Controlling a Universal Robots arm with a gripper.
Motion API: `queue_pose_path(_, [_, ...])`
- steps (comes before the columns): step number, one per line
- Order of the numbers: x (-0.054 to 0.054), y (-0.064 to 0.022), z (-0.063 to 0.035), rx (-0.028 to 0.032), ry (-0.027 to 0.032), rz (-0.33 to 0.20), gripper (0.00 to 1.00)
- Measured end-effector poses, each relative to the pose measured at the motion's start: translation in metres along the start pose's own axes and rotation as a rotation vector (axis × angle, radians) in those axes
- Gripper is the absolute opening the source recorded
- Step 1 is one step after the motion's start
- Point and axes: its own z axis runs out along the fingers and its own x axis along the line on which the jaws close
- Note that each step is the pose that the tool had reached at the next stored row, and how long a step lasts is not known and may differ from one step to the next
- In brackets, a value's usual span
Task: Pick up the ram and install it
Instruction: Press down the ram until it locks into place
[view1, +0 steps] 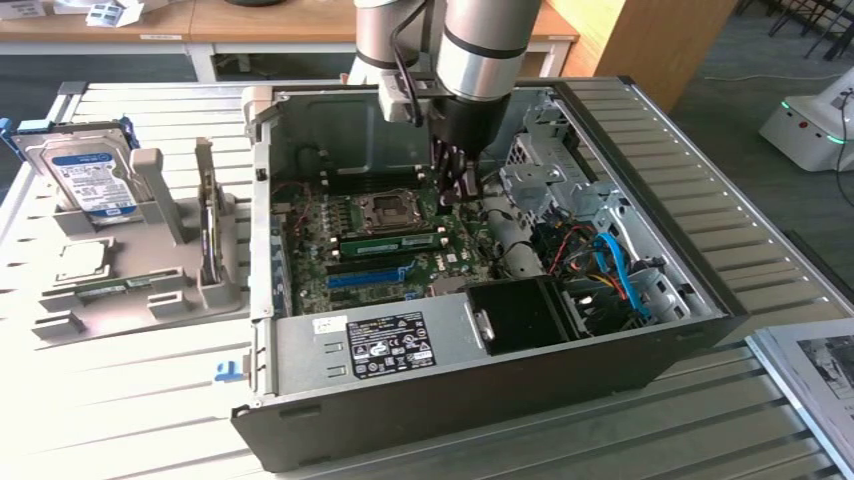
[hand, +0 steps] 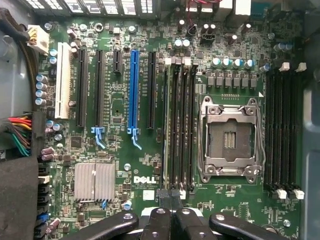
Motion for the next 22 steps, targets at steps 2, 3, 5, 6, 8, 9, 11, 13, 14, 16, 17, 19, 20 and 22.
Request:
queue_pose_path(2, [0.000, 0.0000, 0.0016, 0.0000, 0.0001, 0.000, 0.10])
queue_pose_path(3, [0.000, -0.0001, 0.0023, 0.0001, 0.0000, 0.000, 0.10])
queue_pose_path(5, [0.000, -0.0001, 0.0038, 0.0000, 0.0000, 0.000, 0.10])
queue_pose_path(6, [0.000, -0.0002, 0.0046, 0.0001, 0.0000, 0.000, 0.10])
queue_pose_path(8, [0.000, -0.0002, 0.0061, 0.0001, 0.0000, 0.000, 0.10])
queue_pose_path(9, [0.000, -0.0002, 0.0068, 0.0000, 0.0000, 0.000, 0.10])
queue_pose_path(11, [0.000, -0.0003, 0.0083, 0.0000, 0.0000, 0.000, 0.10])
queue_pose_path(13, [0.000, -0.0003, 0.0098, 0.0001, 0.0000, 0.000, 0.10])
queue_pose_path(14, [0.000, -0.0003, 0.0106, 0.0000, 0.0000, 0.000, 0.10])
queue_pose_path(16, [0.000, -0.0004, 0.0121, 0.0000, 0.0001, 0.000, 0.10])
queue_pose_path(17, [0.000, -0.0004, 0.0129, 0.0001, 0.0000, 0.000, 0.10])
queue_pose_path(19, [0.000, -0.0004, 0.0144, 0.0000, 0.0000, 0.000, 0.10])
queue_pose_path(20, [0.000, -0.0004, 0.0152, 0.0000, 0.0000, 0.000, 0.10])
queue_pose_path(22, [0.000, -0.0005, 0.0168, 0.0000, 0.0000, 0.000, 0.10])
